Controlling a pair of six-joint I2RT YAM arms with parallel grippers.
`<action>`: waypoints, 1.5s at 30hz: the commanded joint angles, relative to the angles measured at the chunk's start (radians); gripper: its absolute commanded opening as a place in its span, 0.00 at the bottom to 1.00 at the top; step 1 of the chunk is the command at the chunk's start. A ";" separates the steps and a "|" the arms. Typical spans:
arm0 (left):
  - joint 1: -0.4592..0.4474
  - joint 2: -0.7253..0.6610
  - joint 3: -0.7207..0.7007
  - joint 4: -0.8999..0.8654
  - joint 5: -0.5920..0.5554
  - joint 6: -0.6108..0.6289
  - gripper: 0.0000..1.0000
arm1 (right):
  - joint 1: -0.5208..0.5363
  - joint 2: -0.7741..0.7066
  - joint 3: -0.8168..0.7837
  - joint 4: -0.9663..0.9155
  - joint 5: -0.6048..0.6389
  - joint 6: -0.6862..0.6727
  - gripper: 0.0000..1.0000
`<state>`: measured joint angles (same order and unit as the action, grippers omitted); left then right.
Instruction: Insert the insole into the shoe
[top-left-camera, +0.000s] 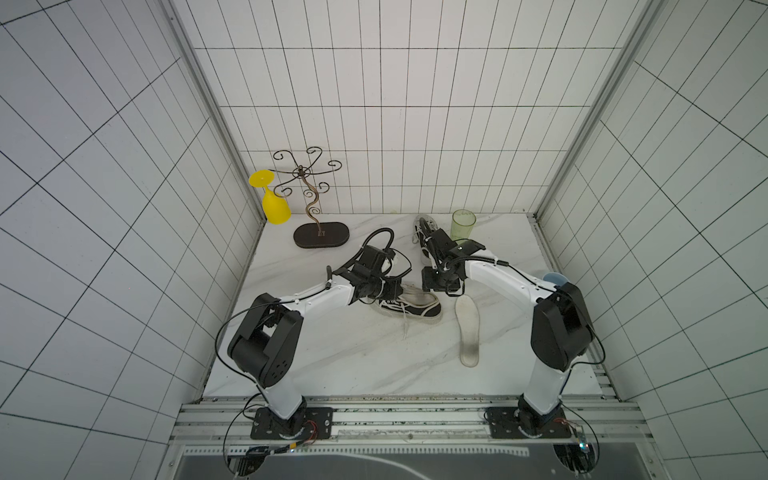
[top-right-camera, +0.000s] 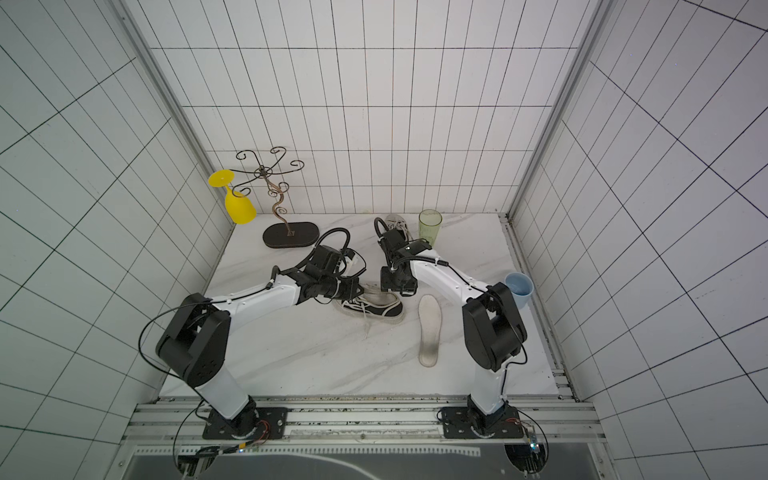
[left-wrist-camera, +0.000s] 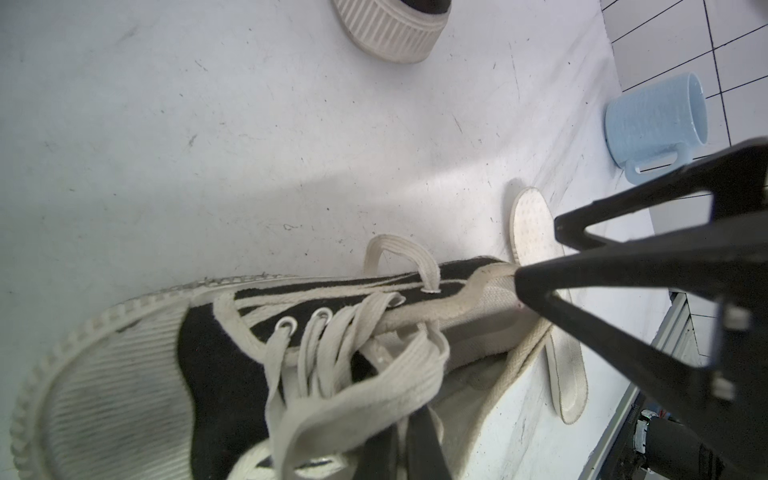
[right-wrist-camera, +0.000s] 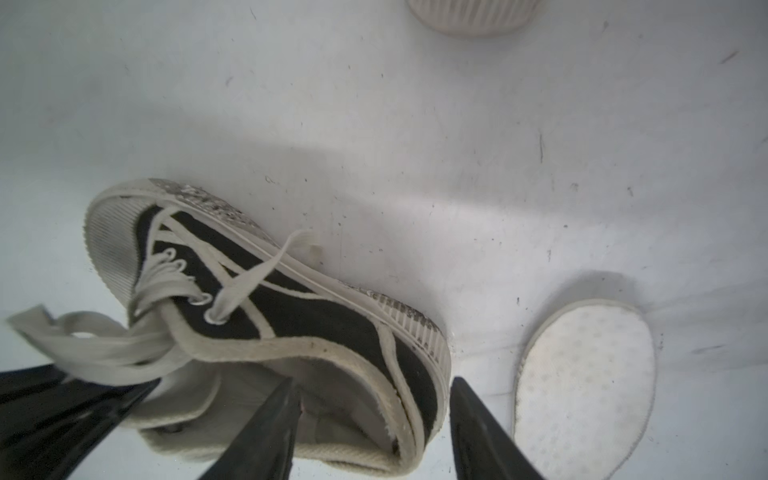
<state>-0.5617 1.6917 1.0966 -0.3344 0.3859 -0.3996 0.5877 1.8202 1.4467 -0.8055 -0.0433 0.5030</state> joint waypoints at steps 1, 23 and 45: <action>-0.001 0.010 0.040 0.012 -0.008 0.015 0.00 | 0.004 0.002 -0.077 0.006 -0.012 -0.017 0.58; -0.029 0.001 0.048 -0.006 -0.039 0.048 0.00 | -0.029 0.130 -0.031 0.026 0.024 0.096 0.63; -0.028 0.018 0.042 -0.005 -0.047 0.058 0.00 | -0.050 0.139 0.118 0.001 -0.015 0.080 0.61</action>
<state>-0.5838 1.6993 1.1114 -0.3569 0.3367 -0.3546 0.5476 1.9869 1.4960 -0.8078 -0.0612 0.5659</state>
